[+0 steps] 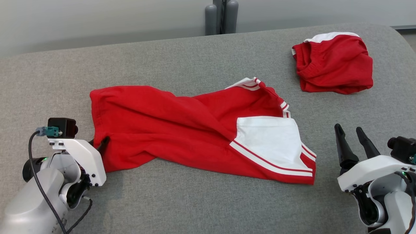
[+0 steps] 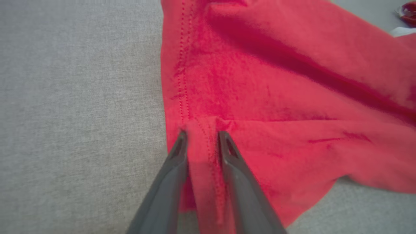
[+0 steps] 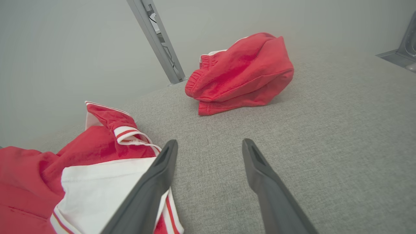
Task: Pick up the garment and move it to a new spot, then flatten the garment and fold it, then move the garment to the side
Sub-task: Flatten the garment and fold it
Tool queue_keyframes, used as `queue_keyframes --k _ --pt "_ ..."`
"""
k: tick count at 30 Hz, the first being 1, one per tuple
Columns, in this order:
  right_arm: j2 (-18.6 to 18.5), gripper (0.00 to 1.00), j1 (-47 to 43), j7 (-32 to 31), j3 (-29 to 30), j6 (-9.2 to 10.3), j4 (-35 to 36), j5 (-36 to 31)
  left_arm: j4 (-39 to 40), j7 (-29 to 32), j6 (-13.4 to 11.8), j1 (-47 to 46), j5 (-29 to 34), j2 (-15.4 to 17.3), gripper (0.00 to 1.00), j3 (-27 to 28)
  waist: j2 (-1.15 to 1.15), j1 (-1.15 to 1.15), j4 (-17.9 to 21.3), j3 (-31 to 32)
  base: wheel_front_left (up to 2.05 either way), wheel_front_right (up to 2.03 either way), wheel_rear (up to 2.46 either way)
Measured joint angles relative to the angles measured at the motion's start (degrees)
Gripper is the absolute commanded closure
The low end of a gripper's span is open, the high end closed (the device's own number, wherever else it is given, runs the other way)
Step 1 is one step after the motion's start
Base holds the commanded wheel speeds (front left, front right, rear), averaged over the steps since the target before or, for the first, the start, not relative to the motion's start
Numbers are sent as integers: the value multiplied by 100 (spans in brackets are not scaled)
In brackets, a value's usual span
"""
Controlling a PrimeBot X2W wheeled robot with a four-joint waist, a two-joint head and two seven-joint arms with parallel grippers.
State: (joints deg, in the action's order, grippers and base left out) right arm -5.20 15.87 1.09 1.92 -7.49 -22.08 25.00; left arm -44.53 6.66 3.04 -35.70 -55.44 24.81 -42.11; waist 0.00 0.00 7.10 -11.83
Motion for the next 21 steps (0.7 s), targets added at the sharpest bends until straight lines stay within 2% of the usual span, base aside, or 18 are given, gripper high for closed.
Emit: queue_keyframes --k 2,3,8,12,17,21 --pt "0 0 -1 4 16 0 -22 -2 16 -45 13 0 24 -9 97 -14 0 0 -15 16 0 0 0" --pt "1 0 -1 9 19 0 -32 -4 42 -90 21 0 38 -11 100 -22 0 0 -25 27 0 0 0" --pt "8 0 -19 29 9 0 -71 -14 283 -274 44 47 97 11 100 -57 0 0 -69 120 0 0 0" --pt "4 0 -85 30 22 0 -82 -15 804 -448 9 309 168 130 100 -115 0 -1 -102 201 0 0 0" --pt "-11 0 -130 27 60 0 -75 -18 1958 -579 -23 823 500 513 100 -387 0 0 -158 271 0 0 0" --pt "-35 0 -220 16 109 0 -62 -32 2804 -538 -289 1287 614 893 100 -495 0 0 -212 309 0 0 0"
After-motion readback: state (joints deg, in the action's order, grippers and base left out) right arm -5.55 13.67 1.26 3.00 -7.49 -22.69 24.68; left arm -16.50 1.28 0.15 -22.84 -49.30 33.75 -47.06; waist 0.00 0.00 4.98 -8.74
